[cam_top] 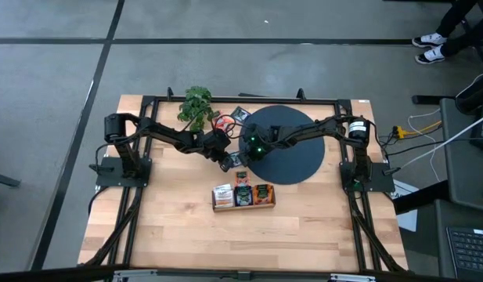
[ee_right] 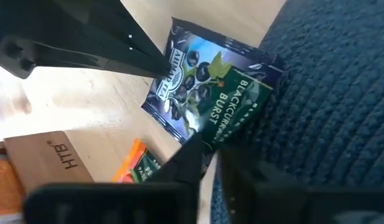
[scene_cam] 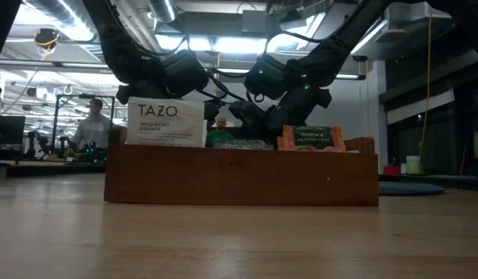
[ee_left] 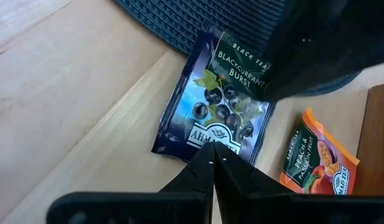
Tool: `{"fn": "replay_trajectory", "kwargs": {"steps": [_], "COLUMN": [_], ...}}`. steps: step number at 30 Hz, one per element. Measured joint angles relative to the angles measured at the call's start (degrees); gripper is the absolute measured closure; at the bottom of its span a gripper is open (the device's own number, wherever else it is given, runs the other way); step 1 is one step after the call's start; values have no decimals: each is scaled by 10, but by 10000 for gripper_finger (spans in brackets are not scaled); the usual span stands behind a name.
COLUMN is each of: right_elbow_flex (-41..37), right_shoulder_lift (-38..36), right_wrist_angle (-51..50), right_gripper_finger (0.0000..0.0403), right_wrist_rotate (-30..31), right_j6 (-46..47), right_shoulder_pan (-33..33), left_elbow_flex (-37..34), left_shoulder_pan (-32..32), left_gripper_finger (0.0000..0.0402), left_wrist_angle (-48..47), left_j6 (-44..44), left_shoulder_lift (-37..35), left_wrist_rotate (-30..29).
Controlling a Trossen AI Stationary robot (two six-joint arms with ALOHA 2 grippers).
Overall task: Pick & Place Tea
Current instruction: Put the bottom purple tea bag into the middle section of the wooden organizer
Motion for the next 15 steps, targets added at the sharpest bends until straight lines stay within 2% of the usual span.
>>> {"fn": "replay_trajectory", "kwargs": {"steps": [2,4,11,15], "right_elbow_flex": [0,0,0,0], "right_shoulder_lift": [0,0,-4,-17], "right_wrist_angle": [0,1,0,4], "right_gripper_finger": [379,395,398,398], "right_wrist_rotate": [5,12,14,10], "right_j6": [-9,-13,-28,-38], "right_shoulder_pan": [0,0,-4,-9], "left_elbow_flex": [0,0,-2,-2], "left_shoulder_pan": [0,0,3,3], "left_gripper_finger": [399,397,394,393], "left_wrist_angle": [-1,-3,-43,-103], "left_j6": [0,0,13,30], "left_shoulder_lift": [-3,-6,-45,-80], "left_wrist_rotate": [1,1,6,8]}}
